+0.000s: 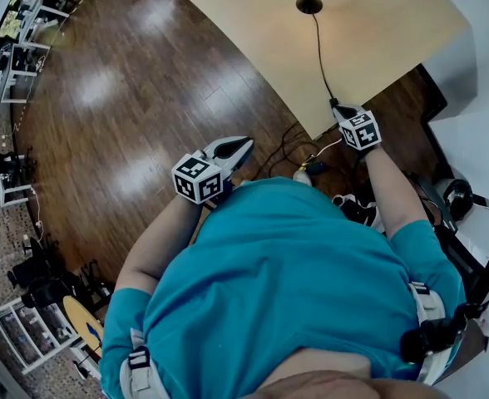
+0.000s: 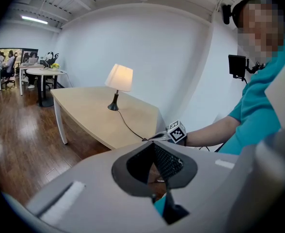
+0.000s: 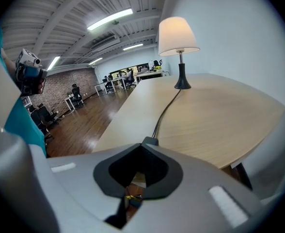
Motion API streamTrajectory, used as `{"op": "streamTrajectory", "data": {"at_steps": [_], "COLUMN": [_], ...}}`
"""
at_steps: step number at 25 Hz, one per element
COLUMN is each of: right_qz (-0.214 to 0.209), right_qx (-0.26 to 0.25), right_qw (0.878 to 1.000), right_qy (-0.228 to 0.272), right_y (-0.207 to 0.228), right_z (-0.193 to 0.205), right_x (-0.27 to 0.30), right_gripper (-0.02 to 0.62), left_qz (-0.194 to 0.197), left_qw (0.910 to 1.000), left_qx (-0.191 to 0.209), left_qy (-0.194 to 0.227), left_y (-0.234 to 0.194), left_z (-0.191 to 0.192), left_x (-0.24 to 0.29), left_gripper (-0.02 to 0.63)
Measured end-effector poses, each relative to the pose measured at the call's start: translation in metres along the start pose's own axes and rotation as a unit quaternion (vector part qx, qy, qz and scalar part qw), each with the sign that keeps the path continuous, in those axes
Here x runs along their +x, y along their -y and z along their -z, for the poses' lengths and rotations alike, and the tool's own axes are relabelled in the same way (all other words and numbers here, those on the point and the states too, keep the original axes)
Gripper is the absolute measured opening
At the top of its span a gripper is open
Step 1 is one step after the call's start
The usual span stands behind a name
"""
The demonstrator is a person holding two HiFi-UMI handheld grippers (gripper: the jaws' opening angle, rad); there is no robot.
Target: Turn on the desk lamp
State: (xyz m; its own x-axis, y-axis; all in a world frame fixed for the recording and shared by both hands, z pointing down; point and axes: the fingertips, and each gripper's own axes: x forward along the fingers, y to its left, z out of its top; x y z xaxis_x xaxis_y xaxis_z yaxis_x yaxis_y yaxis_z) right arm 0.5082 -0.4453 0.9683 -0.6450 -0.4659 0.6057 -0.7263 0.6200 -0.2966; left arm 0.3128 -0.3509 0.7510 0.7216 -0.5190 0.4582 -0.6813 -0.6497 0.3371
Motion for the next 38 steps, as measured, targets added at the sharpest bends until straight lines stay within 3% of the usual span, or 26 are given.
{"op": "streamTrajectory", "data": {"at_steps": [3, 12, 18, 23, 29, 33, 38], "right_qz": [0.002, -0.019, -0.014, 0.036, 0.110, 0.136, 0.183], "right_qx": [-0.010, -0.019, -0.028, -0.014, 0.059, 0.063, 0.093], "right_qw": [1.000, 0.996, 0.994, 0.994, 0.983, 0.982, 0.969], "right_qy": [-0.006, 0.088, 0.102, 0.104, 0.133, 0.119, 0.138], "right_y": [-0.003, -0.050, -0.130, -0.179, -0.296, -0.370, -0.419], "right_z": [-0.005, -0.058, -0.091, -0.099, -0.100, -0.118, -0.106], "right_x": [-0.001, -0.038, -0.043, -0.032, -0.018, -0.006, -0.046], "right_gripper": [0.002, 0.002, 0.002, 0.002, 0.002, 0.002, 0.002], "left_qz": [-0.004, 0.000, 0.038, 0.093, 0.203, 0.263, 0.326], "left_qw": [1.0000, 0.9992, 0.9977, 0.9932, 0.9750, 0.9625, 0.9444], "left_qx": [-0.006, -0.018, -0.008, 0.024, 0.077, 0.060, 0.040], "left_qy": [0.006, 0.036, 0.056, 0.066, 0.047, 0.026, 0.013], "left_y": [-0.003, -0.014, -0.043, -0.083, -0.129, -0.166, -0.151], "left_z": [-0.002, 0.009, 0.006, 0.014, 0.025, 0.024, 0.037], "left_x": [-0.007, -0.021, -0.070, -0.116, -0.205, -0.242, -0.257], "left_gripper": [0.001, 0.002, 0.000, 0.000, 0.000, 0.000, 0.000]}}
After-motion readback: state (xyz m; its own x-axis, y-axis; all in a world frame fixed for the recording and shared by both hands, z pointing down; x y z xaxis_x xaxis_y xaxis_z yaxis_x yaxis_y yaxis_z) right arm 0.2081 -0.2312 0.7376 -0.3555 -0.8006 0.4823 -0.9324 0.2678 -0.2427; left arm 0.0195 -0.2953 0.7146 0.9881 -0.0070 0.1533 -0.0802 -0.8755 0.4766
